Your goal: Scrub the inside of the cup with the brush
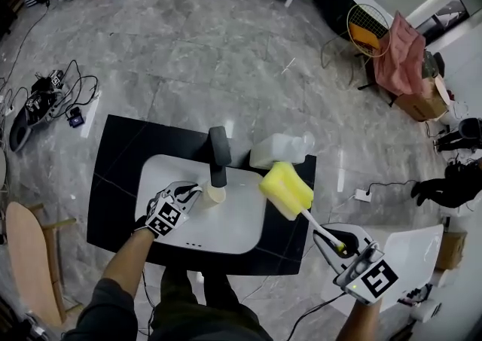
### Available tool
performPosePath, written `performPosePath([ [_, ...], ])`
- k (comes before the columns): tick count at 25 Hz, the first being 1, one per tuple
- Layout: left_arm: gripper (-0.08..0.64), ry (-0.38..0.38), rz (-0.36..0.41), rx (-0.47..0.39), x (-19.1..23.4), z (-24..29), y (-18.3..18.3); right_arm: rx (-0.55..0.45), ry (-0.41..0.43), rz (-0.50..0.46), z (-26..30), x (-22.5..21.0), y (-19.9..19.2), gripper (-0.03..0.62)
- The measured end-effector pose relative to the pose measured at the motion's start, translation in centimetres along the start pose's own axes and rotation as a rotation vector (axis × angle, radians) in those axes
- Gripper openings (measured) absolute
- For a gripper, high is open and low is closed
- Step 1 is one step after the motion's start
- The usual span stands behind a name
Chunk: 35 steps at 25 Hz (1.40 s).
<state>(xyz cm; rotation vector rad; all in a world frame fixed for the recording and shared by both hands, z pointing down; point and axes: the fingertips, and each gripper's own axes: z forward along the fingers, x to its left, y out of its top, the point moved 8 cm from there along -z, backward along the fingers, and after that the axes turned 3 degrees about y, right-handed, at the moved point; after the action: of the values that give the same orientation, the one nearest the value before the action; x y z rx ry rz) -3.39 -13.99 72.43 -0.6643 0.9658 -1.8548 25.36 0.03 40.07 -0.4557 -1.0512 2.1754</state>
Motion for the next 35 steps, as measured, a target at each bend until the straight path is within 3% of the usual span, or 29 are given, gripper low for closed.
performPosePath([
  [10, 0.031, 0.047, -0.052, -0.017, 1.2, 4.4, -3.8, 0.028, 0.033, 0.018, 1.9, -0.2, -0.5, 0.025],
  [18, 0.032, 0.053, -0.048, -0.016, 1.2, 6.0, -6.4, 0.043, 0.066, 0.031, 4.4, -0.5, -1.4, 0.025],
  [23, 0.034, 0.042, -0.04, 0.052, 0.9, 5.1, -7.8, 0.031, 0.079, 0.03, 5.2, -0.6, -1.3, 0.024],
  [28, 0.089, -0.005, -0.052, 0.124, 1.1, 4.4, -8.6, 0.018, 0.085, 0.028, 5.7, -0.4, -0.9, 0.024],
  [31, 0.087, -0.021, -0.049, 0.168, 1.4, 4.4, -8.9, 0.014, 0.086, 0.027, 5.9, -0.3, -0.7, 0.023],
  [35, 0.121, -0.052, -0.016, 0.247, 1.6, 4.5, -9.6, 0.014, 0.087, 0.025, 6.2, -0.1, -0.5, 0.023],
])
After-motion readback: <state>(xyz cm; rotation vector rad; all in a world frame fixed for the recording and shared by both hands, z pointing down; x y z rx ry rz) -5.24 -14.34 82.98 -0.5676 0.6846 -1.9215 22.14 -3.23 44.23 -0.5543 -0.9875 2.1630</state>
